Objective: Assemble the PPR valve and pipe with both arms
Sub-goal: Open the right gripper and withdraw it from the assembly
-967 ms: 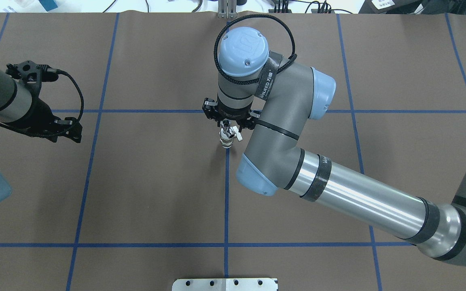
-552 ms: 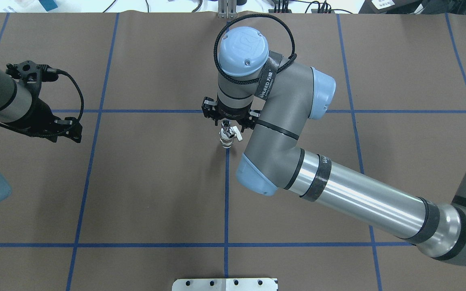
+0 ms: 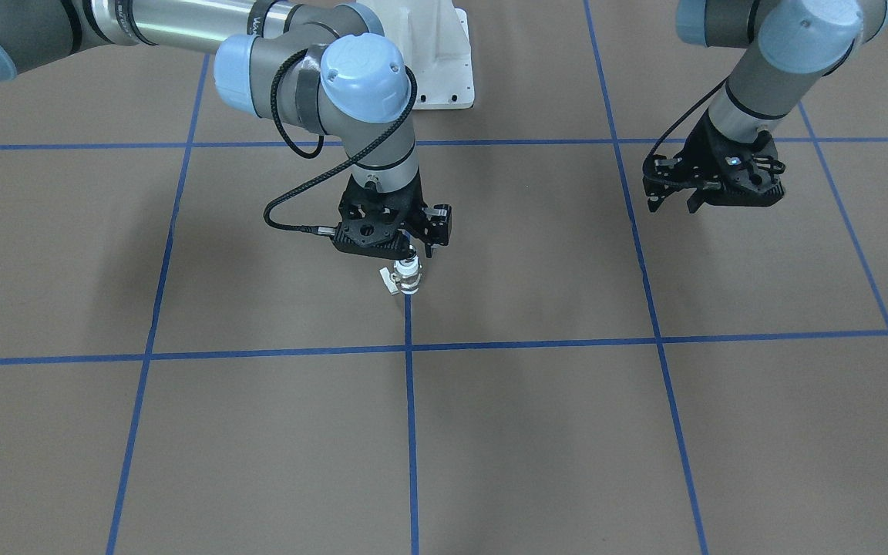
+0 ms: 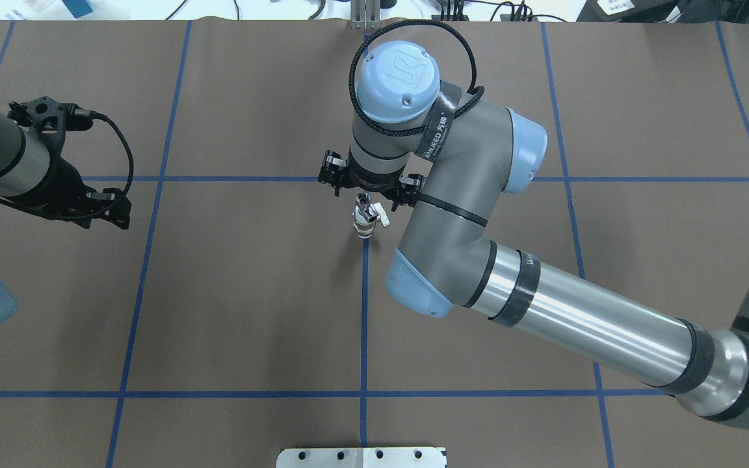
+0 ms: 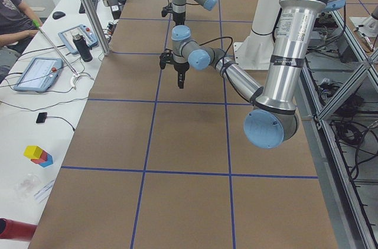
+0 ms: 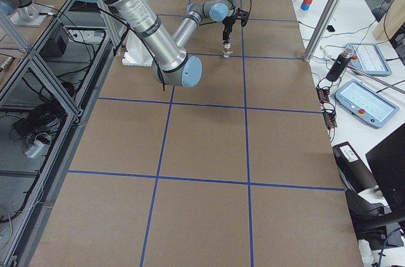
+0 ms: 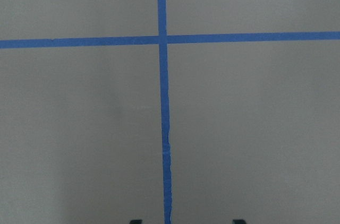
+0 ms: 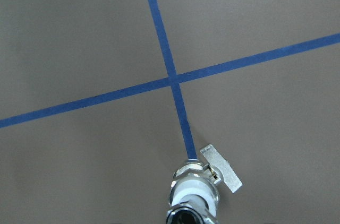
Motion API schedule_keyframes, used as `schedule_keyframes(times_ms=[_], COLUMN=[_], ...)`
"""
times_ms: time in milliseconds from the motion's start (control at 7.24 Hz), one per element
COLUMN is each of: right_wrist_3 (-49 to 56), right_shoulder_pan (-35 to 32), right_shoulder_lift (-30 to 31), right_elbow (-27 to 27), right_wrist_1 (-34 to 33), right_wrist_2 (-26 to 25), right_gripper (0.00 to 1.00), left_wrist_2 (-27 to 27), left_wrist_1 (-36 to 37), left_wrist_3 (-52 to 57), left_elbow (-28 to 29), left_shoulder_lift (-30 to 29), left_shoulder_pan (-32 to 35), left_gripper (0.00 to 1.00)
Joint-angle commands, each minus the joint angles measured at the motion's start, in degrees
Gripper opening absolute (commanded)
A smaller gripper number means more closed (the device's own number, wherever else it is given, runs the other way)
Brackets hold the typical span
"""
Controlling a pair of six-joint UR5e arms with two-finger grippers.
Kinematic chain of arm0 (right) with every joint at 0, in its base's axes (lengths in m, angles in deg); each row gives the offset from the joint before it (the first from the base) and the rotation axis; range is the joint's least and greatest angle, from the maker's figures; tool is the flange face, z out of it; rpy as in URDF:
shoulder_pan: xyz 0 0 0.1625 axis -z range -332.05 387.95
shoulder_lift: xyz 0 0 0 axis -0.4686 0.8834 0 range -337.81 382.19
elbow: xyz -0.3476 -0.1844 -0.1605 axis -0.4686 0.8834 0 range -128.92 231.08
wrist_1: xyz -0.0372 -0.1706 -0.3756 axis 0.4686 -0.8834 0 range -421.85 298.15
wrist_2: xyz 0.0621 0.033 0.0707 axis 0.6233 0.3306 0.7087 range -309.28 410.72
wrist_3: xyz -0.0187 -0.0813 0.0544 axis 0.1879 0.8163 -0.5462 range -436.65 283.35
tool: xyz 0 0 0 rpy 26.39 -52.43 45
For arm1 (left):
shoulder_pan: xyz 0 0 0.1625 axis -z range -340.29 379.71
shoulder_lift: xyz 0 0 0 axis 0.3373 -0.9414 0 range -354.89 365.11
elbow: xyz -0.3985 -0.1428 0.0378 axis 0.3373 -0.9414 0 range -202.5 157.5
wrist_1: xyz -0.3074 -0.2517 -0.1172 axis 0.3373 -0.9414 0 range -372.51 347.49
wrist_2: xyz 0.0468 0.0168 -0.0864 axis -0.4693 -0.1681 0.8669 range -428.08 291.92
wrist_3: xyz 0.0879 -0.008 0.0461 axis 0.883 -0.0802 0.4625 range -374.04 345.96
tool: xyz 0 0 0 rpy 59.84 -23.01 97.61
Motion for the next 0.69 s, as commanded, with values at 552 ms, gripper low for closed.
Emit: schedule_keyframes(times_ms=[552], right_wrist_3=[23.3], right_shoulder_pan=[-10.9], right_shoulder_lift=[32.2], right_elbow=[-23.5], right_wrist_1=[0.8], right_wrist_2=[5.6], right_gripper=[0.99], left_wrist_2=[7.5], left_wrist_1=[0.9], left_wrist_3=[25.9], left_elbow=[0.1], left_shoulder_lift=[8.8], left_shoulder_pan=[14.8], left_gripper=[0.7])
